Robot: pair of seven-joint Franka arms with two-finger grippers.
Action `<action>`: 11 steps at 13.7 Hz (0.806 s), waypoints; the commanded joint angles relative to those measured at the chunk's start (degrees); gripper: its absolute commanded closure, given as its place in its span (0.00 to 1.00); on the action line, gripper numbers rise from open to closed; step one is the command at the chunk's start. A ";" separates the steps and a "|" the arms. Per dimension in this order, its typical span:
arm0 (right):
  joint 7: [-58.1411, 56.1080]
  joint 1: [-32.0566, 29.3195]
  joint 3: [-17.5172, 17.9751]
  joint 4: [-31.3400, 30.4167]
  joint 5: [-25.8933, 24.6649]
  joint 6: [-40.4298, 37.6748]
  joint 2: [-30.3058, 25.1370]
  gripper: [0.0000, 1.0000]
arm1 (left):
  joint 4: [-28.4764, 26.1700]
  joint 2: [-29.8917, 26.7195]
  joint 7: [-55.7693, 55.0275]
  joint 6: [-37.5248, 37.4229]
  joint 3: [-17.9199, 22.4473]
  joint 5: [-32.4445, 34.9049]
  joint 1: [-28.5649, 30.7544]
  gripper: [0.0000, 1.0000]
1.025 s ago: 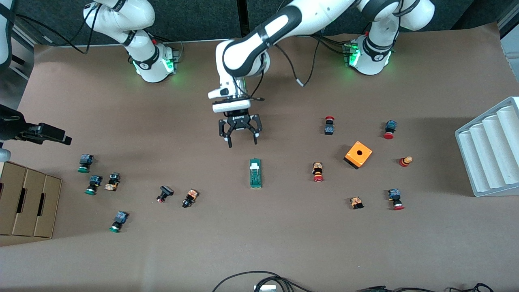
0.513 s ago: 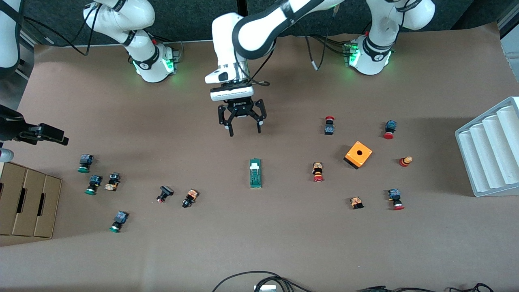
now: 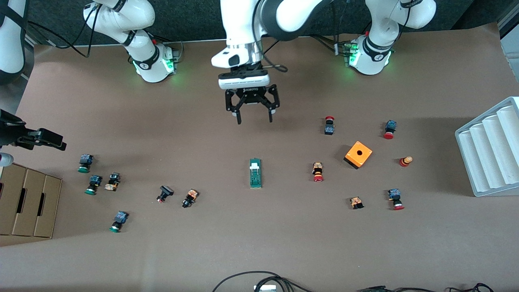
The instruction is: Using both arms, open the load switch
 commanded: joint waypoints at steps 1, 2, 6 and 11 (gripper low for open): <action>-3.86 0.34 -0.08 0.56 -1.02 0.71 0.13 0.01 | -0.19 -4.38 7.67 -0.06 -1.00 -6.97 4.51 0.00; -3.97 0.42 -0.08 0.64 -1.02 0.89 0.13 0.01 | -0.19 -5.96 11.35 -0.32 -0.92 -10.04 6.18 0.00; -3.97 0.34 -0.08 0.82 -1.02 0.89 0.13 0.01 | 1.39 -10.62 25.42 -1.64 -0.83 -21.91 14.26 0.00; -3.88 0.51 0.79 0.82 -0.93 1.15 -0.14 0.01 | 3.15 -13.53 37.12 -4.63 -0.21 -32.73 23.41 0.00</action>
